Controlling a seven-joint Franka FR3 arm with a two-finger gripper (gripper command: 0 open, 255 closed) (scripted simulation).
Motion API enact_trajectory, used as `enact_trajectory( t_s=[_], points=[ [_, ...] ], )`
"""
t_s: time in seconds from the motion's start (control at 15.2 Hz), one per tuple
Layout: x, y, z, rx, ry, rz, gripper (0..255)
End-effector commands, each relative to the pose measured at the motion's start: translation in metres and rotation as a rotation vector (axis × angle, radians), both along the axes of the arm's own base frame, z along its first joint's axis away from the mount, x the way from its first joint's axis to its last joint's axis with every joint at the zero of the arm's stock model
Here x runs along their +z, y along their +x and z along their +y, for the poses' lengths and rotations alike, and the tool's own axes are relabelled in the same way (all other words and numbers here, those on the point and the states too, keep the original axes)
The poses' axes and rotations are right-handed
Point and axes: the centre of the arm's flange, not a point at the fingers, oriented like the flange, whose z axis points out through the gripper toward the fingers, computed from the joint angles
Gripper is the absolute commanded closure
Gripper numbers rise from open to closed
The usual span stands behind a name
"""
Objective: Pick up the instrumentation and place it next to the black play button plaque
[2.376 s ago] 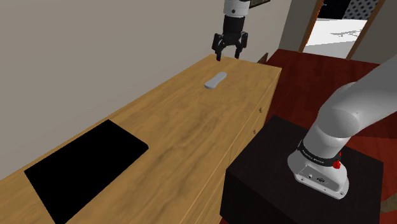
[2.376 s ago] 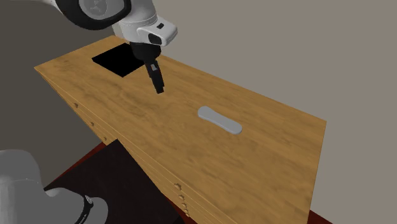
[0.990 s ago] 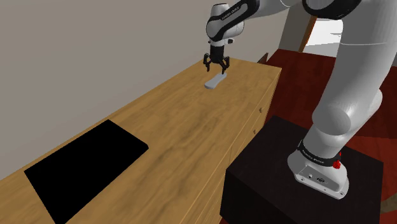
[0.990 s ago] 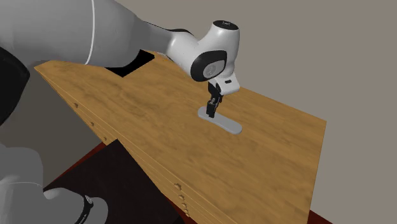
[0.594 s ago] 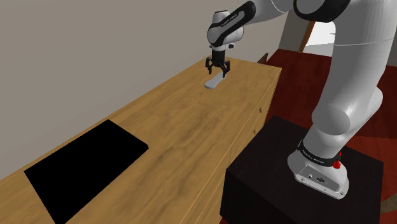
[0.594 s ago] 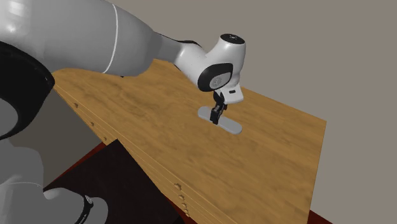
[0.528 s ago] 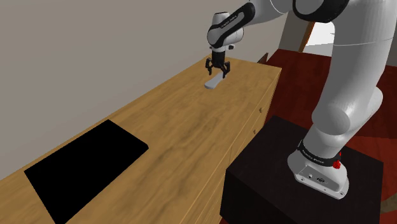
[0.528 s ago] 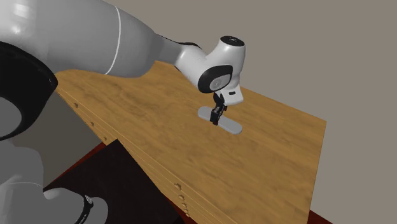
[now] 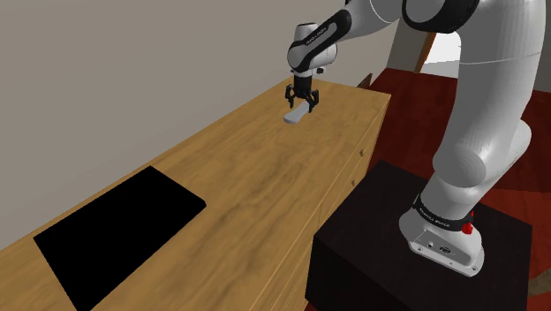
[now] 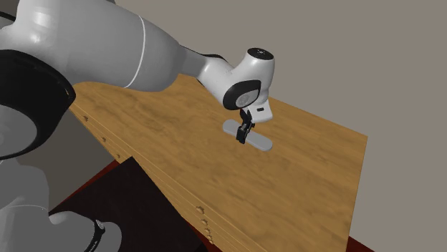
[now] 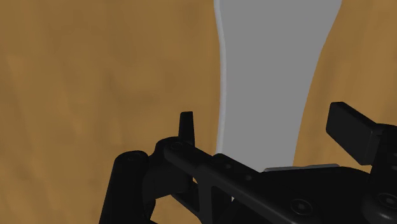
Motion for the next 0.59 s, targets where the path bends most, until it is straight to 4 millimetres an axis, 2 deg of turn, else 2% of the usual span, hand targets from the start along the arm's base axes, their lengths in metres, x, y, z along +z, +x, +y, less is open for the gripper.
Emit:
enact_trajectory(
  t_s=[0.0,0.07,0.13,0.53],
  points=[
    [-0.0001,0.0000,0.0000,0.000,0.000,0.000,0],
    [-0.0001,0.0000,0.0000,0.000,0.000,0.000,0],
    [-0.0001,0.0000,0.0000,0.000,0.000,0.000,255],
    [0.0000,-0.0001,0.0001,0.000,0.000,0.000,255]
  ],
)
